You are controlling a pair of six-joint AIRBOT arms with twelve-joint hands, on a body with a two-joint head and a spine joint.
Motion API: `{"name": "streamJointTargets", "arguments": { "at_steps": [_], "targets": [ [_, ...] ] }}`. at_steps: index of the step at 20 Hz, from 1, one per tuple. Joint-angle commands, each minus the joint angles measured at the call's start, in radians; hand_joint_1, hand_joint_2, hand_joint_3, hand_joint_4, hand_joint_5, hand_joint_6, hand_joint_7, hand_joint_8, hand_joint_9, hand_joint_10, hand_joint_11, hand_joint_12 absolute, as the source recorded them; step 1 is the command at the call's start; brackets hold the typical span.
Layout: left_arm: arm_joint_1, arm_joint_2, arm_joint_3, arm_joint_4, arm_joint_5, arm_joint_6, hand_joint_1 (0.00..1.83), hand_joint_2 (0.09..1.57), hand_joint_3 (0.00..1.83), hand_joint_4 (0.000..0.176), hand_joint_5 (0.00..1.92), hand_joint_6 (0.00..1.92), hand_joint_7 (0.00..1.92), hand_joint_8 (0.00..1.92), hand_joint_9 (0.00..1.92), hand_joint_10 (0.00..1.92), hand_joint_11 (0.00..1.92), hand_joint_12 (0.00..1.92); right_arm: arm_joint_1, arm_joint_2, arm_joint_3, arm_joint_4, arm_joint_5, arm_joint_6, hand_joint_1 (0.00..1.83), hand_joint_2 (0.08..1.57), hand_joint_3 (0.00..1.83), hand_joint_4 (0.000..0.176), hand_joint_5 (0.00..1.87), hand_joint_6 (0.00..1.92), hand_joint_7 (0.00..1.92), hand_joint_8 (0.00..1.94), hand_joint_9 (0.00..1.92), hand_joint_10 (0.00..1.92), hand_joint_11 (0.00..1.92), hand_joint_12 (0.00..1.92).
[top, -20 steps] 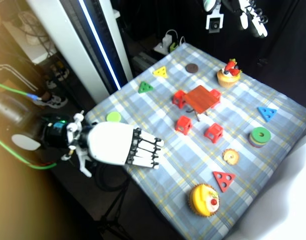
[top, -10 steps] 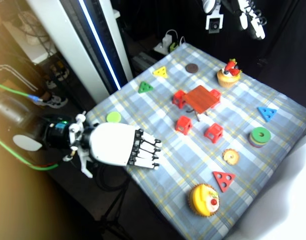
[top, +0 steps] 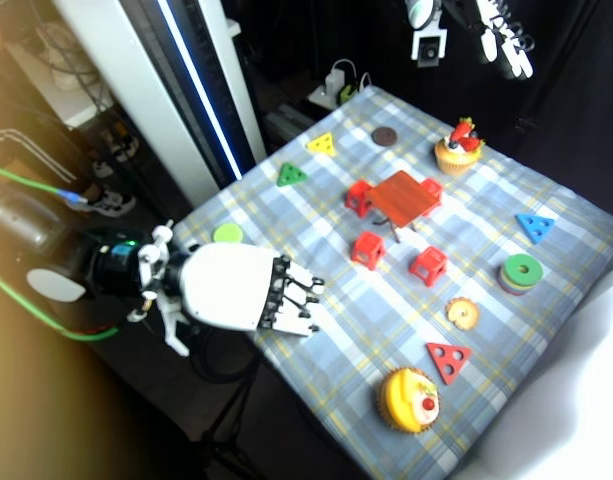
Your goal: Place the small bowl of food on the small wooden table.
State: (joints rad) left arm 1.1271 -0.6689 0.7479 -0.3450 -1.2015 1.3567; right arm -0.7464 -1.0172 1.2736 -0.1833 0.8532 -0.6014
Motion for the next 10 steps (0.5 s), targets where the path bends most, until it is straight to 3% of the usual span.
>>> {"name": "streamJointTargets", "arguments": {
  "at_steps": [1,2,3,4,5,6,7,8,10],
  "targets": [
    [-0.004,0.001,0.005,0.007,-0.125,-0.012,0.16,1.23,0.00,0.099,0.33,0.01,0.14,0.01,0.14,0.01,0.00,0.08,0.027,0.003,-0.003,0.008,0.143,0.005,1.38,1.08,0.00,0.000,0.97,0.96,1.14,0.67,0.96,1.08,0.86,0.84],
    [-0.004,0.001,0.005,0.007,-0.124,-0.012,0.15,1.23,0.00,0.102,0.34,0.01,0.15,0.01,0.15,0.01,0.00,0.08,0.046,-0.001,-0.004,-0.006,0.147,0.005,1.27,1.08,0.00,0.000,1.01,0.91,1.14,0.73,1.02,0.61,0.83,0.90],
    [-0.004,0.001,0.006,0.007,-0.124,-0.012,0.12,1.23,0.00,0.106,0.32,0.00,0.12,0.00,0.14,0.00,0.00,0.08,0.077,-0.011,-0.003,-0.029,0.149,0.005,1.25,1.08,0.00,0.000,1.04,0.78,1.09,0.92,1.08,0.47,0.77,1.08],
    [-0.004,0.001,0.006,0.007,-0.122,-0.012,0.10,1.23,0.00,0.108,0.32,0.00,0.12,0.00,0.14,0.00,0.00,0.05,0.103,-0.019,-0.002,-0.050,0.149,0.005,1.25,1.08,0.00,0.000,1.04,0.73,1.09,0.96,1.13,0.42,0.78,1.16],
    [-0.005,0.001,0.007,0.007,-0.120,-0.012,0.13,1.23,0.00,0.102,0.33,0.00,0.13,0.00,0.15,0.00,0.00,0.04,0.127,-0.027,0.000,-0.068,0.149,0.005,1.23,1.11,0.01,0.000,0.94,0.93,1.08,0.94,1.13,0.40,0.77,1.18],
    [-0.005,0.000,0.008,0.007,-0.119,-0.012,0.12,1.23,0.00,0.097,0.33,0.00,0.13,0.00,0.14,0.00,0.00,0.05,0.151,-0.037,0.003,-0.085,0.149,0.007,1.23,1.11,0.00,0.000,0.92,0.97,1.08,0.92,1.15,0.43,0.78,1.24],
    [-0.005,0.000,0.009,0.007,-0.117,-0.012,0.14,1.23,0.00,0.098,0.33,0.00,0.14,0.01,0.14,0.00,0.00,0.04,0.175,-0.053,0.010,-0.102,0.149,0.016,1.23,1.10,0.00,0.000,0.94,0.98,1.12,0.82,1.16,0.41,0.79,1.21],
    [-0.005,0.000,0.010,0.007,-0.114,-0.012,0.16,1.23,0.00,0.107,0.32,0.00,0.16,0.01,0.15,0.00,0.00,0.04,0.197,-0.069,0.021,-0.118,0.149,0.031,1.24,1.08,0.00,0.000,1.00,0.84,1.12,0.87,1.17,0.43,0.82,1.26],
    [-0.006,-0.001,0.011,0.008,-0.110,-0.012,0.14,1.23,0.00,0.101,0.32,0.00,0.13,0.00,0.15,0.00,0.00,0.03,0.231,-0.093,0.043,-0.144,0.149,0.060,1.22,1.09,0.00,0.030,1.02,0.88,1.07,0.89,1.05,0.39,0.64,1.32]
  ]
}}
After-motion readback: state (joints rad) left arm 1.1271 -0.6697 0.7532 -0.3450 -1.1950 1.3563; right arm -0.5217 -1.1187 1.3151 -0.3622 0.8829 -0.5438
